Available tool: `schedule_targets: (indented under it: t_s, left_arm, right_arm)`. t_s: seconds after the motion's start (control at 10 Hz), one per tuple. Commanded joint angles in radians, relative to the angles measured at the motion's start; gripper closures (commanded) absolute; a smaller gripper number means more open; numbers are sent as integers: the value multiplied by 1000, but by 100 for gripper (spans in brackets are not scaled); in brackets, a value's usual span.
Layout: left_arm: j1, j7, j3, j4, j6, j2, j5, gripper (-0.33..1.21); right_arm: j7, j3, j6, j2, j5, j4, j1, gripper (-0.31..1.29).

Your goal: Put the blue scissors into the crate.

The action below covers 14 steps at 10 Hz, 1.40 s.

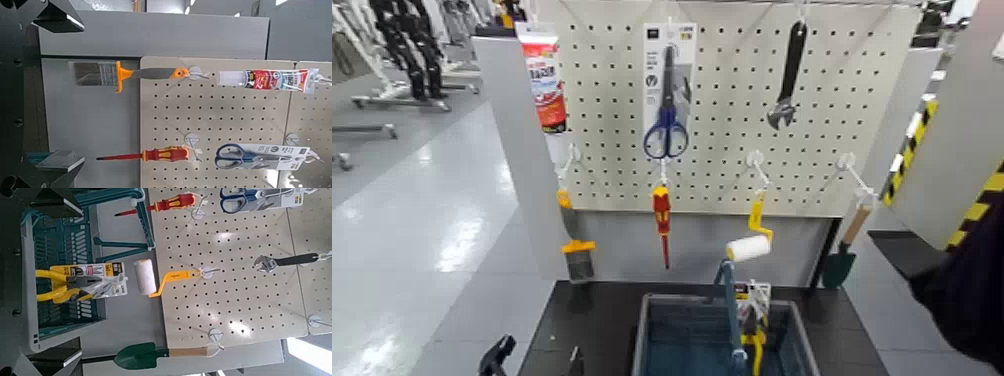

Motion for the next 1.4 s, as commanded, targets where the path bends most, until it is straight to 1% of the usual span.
schedule_targets:
  t_s: [0.1, 0.4, 0.5, 0.6, 0.7, 0.9, 1.0, 1.1, 1.2, 1.4]
  left_arm:
    - [-1, 0, 3, -14, 32, -2, -3, 12]
    - [-6, -14, 9, -35, 73, 3, 0, 12]
    - [-15, -32, 17, -49, 98, 3, 13, 13]
    - [-24, -75, 37, -95, 170, 1, 17, 12]
    - [-51, -168, 72, -138, 256, -3, 27, 12]
    - [-113, -331, 120, -188, 403, -8, 70, 13]
    - [-147, -374, 123, -202, 450, 0, 82, 13]
    - [-205, -429, 123, -198, 501, 15, 113, 13]
    - [-251, -472, 124, -192, 522, 26, 130, 13]
    - [-310, -509, 126, -185, 553, 35, 147, 13]
  right_arm:
    - [0, -2, 1, 1, -2, 1, -1, 7]
    - [2, 0, 4, 1, -2, 2, -1, 7]
    - [2, 0, 4, 1, 0, 2, -1, 7]
    - [2, 0, 4, 1, -2, 2, -1, 7]
    - [2, 1, 4, 1, 0, 2, -1, 7]
    - [2, 1, 4, 1, 0, 2, -1, 7]
    - [2, 1, 4, 2, -2, 2, -1, 7]
    - [2, 5, 4, 2, 0, 2, -1, 7]
    - [2, 6, 5, 2, 0, 4, -3, 7]
    - [2, 9, 7, 4, 0, 4, -4, 7]
